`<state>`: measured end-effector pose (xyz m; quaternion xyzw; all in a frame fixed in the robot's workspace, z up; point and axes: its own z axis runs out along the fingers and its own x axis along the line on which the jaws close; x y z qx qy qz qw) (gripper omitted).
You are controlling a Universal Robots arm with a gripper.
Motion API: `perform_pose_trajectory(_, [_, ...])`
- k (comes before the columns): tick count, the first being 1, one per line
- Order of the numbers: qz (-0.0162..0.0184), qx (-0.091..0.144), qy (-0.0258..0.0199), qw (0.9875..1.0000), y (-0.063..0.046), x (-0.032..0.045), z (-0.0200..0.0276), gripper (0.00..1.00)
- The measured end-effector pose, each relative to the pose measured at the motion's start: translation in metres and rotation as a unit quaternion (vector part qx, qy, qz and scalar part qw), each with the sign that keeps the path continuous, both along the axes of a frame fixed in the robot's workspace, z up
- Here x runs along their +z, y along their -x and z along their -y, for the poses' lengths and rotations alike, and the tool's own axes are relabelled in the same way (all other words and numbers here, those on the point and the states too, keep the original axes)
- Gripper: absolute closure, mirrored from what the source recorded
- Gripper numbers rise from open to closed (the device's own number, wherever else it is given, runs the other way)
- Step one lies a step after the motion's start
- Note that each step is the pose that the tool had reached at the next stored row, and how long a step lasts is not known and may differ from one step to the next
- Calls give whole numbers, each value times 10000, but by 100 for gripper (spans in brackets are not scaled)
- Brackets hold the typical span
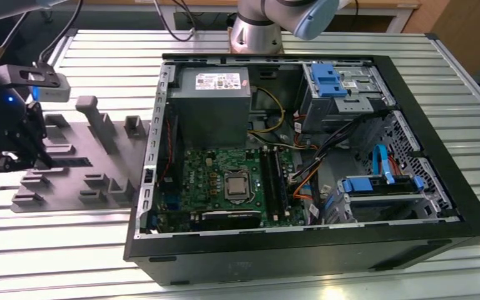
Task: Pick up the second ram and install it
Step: 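Pick up the second ram and move it above second insertion slot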
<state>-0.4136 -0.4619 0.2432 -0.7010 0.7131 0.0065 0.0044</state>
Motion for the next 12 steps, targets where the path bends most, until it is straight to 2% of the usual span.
perform_pose_trajectory(12, [0,0,3,10000,0,155,-7,86])
